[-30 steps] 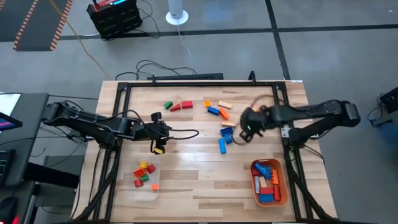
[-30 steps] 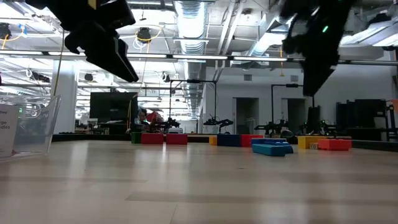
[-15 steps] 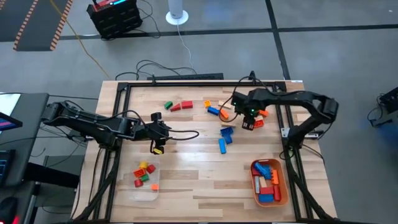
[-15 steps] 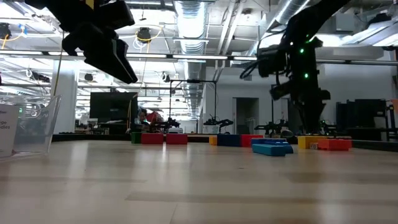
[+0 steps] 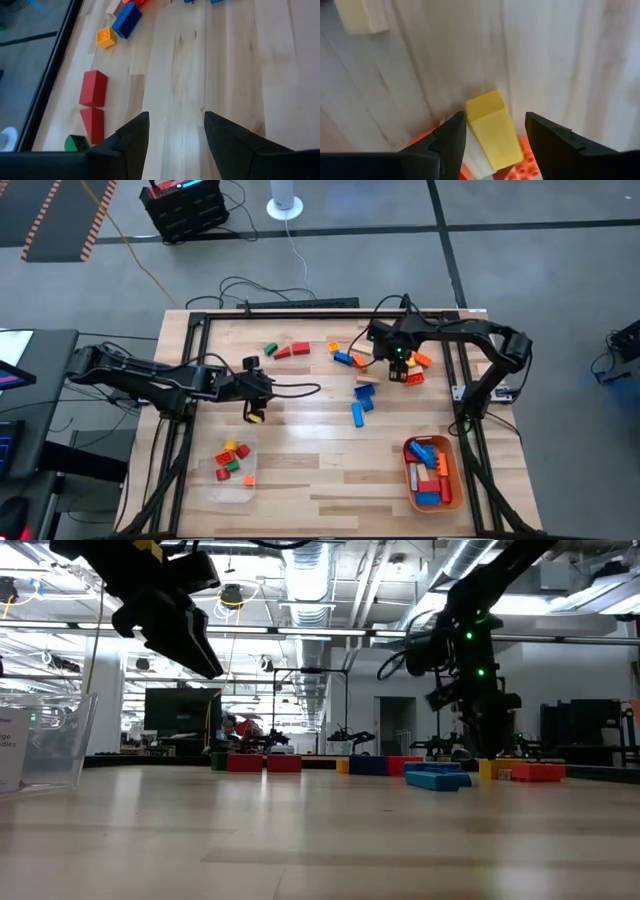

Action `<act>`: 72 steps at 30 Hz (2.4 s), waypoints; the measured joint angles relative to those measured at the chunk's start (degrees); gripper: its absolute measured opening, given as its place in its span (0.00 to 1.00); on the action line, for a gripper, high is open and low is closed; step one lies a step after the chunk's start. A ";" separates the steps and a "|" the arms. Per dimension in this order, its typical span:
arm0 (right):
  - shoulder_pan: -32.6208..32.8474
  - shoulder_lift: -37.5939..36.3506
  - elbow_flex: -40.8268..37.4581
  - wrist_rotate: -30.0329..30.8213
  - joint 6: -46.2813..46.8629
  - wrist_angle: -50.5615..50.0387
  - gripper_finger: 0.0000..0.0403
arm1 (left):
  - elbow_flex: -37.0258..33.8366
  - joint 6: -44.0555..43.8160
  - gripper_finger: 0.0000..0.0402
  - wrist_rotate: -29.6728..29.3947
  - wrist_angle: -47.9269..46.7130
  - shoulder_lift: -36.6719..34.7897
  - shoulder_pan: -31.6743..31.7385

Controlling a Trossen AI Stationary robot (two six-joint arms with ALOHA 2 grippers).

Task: Sort blocks by size
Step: Put the large yellow block into the orange bin

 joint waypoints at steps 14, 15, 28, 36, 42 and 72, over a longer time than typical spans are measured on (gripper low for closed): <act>-0.58 8.90 0.09 3.14 -1.55 -2.41 0.40 | -0.02 0.14 0.46 0.09 -0.72 0.00 0.09; -0.56 9.02 0.13 3.36 -1.75 -2.40 0.39 | 0.00 0.14 0.46 0.11 -0.72 0.00 0.08; 5.34 2.15 7.48 4.86 3.58 -3.46 0.46 | -0.02 0.38 0.46 0.08 -0.54 0.00 0.61; 14.21 -4.61 13.74 0.67 11.00 -5.21 0.38 | -0.02 0.16 0.46 0.09 -0.82 0.00 0.62; 25.03 -10.17 14.73 -1.38 22.61 -7.47 0.42 | -0.02 -0.23 0.46 0.09 -1.00 0.00 0.63; 65.93 -7.56 14.75 -4.75 94.83 -31.83 0.49 | -0.02 -4.03 0.46 2.86 -2.22 0.02 0.00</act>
